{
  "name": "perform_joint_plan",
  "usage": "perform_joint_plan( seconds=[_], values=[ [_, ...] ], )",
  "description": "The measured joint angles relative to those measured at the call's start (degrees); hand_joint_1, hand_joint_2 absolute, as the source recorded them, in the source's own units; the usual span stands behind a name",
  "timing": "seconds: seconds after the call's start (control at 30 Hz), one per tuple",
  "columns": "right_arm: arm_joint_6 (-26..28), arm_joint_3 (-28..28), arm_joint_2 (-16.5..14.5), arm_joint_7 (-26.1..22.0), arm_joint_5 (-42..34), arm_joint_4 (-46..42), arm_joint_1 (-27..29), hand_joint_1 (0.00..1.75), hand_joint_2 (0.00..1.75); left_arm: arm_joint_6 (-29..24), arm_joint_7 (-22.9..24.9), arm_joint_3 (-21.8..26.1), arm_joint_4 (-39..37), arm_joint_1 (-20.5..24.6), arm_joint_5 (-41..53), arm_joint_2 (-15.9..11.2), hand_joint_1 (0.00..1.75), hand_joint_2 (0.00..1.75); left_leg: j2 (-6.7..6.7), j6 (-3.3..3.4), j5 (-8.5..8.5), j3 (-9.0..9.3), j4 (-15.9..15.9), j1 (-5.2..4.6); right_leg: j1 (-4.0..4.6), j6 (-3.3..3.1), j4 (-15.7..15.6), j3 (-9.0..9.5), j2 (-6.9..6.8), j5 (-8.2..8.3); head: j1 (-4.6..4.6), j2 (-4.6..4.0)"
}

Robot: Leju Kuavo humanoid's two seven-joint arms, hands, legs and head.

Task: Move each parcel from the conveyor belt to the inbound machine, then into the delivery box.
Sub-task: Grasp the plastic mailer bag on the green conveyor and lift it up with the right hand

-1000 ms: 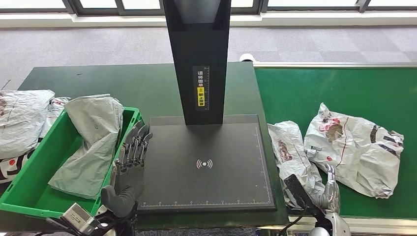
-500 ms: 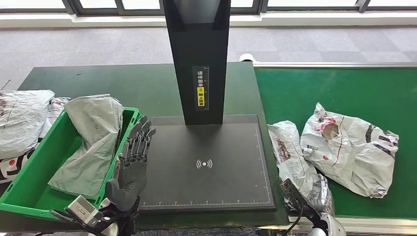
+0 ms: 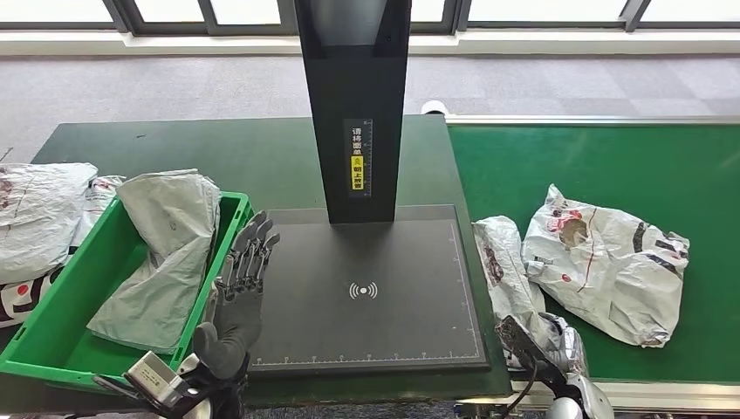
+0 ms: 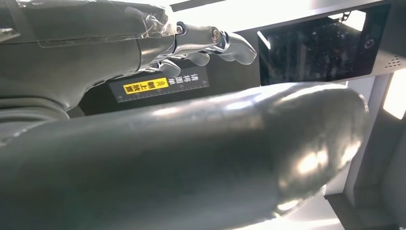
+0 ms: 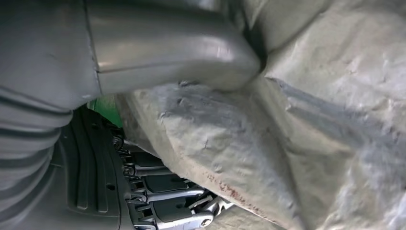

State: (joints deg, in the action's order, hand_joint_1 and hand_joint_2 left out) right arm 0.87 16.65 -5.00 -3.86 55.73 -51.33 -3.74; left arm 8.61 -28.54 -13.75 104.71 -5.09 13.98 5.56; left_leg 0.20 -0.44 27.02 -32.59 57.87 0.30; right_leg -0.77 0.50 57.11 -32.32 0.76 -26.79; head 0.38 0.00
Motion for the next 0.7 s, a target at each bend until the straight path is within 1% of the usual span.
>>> perform_joint_plan(
  seconds=[0.1, 0.2, 0.3, 0.4, 0.5, 0.67, 0.7],
  values=[
    [0.1, 0.1, 0.1, -0.4, -1.6, -1.3, 0.3, 1.75, 1.75, -0.4, -0.5, 0.0, 0.0, -1.0, 0.1, -0.3, 0.00, 0.00, -0.01, 0.19, -0.26, 0.27, 0.1, -0.04, -0.04, 0.20, 0.0, -0.03, 0.00, 0.50, 0.00, 0.00],
    [0.8, 0.1, 0.1, -1.4, -3.4, -2.7, 0.8, 1.75, 1.75, -0.4, -0.6, 0.0, 0.1, -1.5, 0.1, -0.4, 0.00, 0.00, -0.04, 0.17, -0.35, 0.27, 0.1, -0.06, -0.06, 0.27, 0.0, -0.08, -0.02, 0.68, -0.01, 0.00],
    [2.0, 0.1, -0.4, -5.3, -8.5, -7.0, 2.7, 1.75, 1.75, -0.5, -0.8, 0.0, 0.3, -2.1, 0.3, -0.4, 0.00, 0.00, -0.17, 0.16, -0.35, 0.08, 0.1, -0.08, -0.07, 0.27, 0.0, -0.24, -0.16, 0.66, -0.01, 0.00],
    [1.5, 0.1, -1.5, -9.1, -14.2, -14.2, 5.2, 1.75, 1.75, -0.7, -0.8, 0.0, 0.5, -2.5, 0.7, -0.4, 0.00, 0.00, -0.26, 0.13, -0.37, -0.16, 0.1, -0.08, -0.06, 0.23, 0.0, -0.47, -0.28, 0.63, -0.01, 0.00],
    [1.2, 0.1, -2.2, -9.8, -15.9, -19.0, 6.6, 1.75, 1.75, -0.7, -0.8, 0.0, 0.6, -2.5, 0.9, -0.3, 0.00, 0.00, -0.30, 0.12, -0.38, -0.24, 0.1, -0.07, -0.05, 0.16, 0.1, -0.54, -0.33, 0.58, -0.01, 0.00],
    [1.1, 0.1, -2.4, -9.9, -16.2, -21.1, 7.1, 1.75, 1.75, -0.7, -0.8, 0.0, 0.6, -2.6, 1.0, -0.3, 0.00, 0.00, -0.31, 0.12, -0.38, -0.26, 0.1, -0.07, -0.05, 0.14, 0.1, -0.55, -0.34, 0.56, -0.01, 0.00],
    [1.1, 0.1, -2.5, -10.6, -16.8, -22.3, 7.5, 1.75, 1.75, -0.8, -0.8, 0.0, 0.6, -2.6, 1.0, -0.3, 0.00, 0.00, -0.31, 0.12, -0.38, -0.27, 0.1, -0.08, -0.06, 0.14, 0.1, -0.56, -0.34, 0.56, -0.01, 0.00]
  ],
)
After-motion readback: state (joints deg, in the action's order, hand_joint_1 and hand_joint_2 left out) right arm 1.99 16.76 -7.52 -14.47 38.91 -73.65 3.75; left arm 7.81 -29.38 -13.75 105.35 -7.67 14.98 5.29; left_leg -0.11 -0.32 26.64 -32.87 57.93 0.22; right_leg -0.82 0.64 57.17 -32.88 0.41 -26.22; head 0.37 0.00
